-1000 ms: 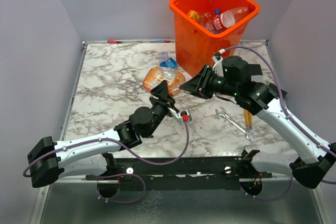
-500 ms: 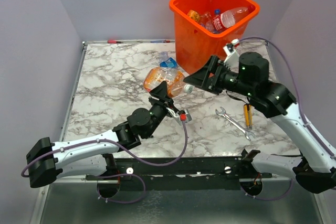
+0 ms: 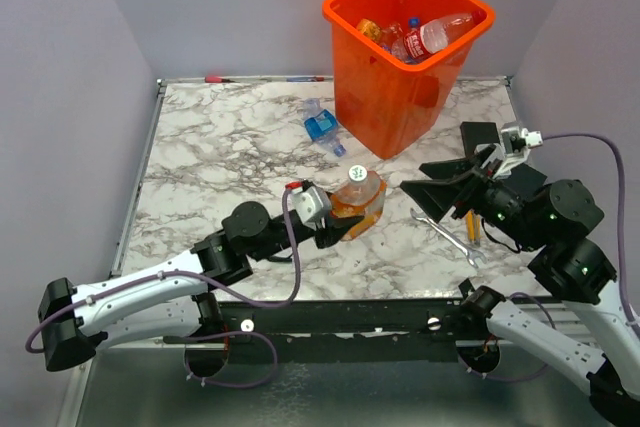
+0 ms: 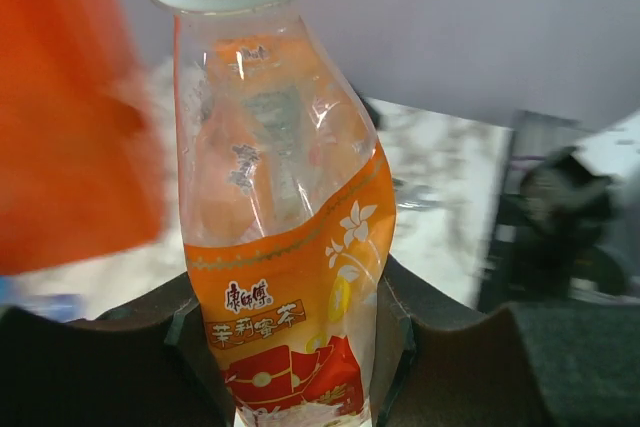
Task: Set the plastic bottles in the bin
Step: Place the plastic bottle in the trash bin.
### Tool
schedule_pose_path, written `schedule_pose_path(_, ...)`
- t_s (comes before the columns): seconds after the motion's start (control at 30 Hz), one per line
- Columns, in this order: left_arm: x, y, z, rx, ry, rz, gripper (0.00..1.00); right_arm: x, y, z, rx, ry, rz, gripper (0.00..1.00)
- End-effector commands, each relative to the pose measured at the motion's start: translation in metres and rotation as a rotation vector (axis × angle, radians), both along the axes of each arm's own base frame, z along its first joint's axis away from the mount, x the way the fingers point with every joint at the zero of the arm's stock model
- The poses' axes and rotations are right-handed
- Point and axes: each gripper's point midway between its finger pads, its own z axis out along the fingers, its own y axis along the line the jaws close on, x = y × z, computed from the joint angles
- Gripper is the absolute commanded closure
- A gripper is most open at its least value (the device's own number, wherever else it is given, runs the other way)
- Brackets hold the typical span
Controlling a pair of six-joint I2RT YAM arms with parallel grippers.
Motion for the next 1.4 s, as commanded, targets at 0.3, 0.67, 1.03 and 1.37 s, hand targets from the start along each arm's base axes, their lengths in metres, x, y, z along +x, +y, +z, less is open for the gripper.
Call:
schedule_pose_path(0.3, -0.057, -0.035, 0.015, -0.193, 0.638, -0.594, 0.73, -0.004, 0.049, -0.014, -0.117, -0.078, 0.256, 0.17)
schedule_pose_path(0.67, -0.052, -0.036, 0.000, -0.141, 0.632, -0.549, 0.75, 0.023, 0.065, -0.032, -0.167, 0.036, 0.229, 0.32)
schedule_pose_path(1.03, -0.040, -0.026, -0.014, -0.116, 0.590, -0.434, 0.75, 0.031, 0.075, -0.051, -0.231, 0.144, 0.254, 0.56)
schedule_pose_path(1.37, -0.040, -0.023, -0.016, -0.111, 0.575, -0.420, 0.75, 0.025, 0.080, -0.073, -0.281, 0.213, 0.306, 0.73)
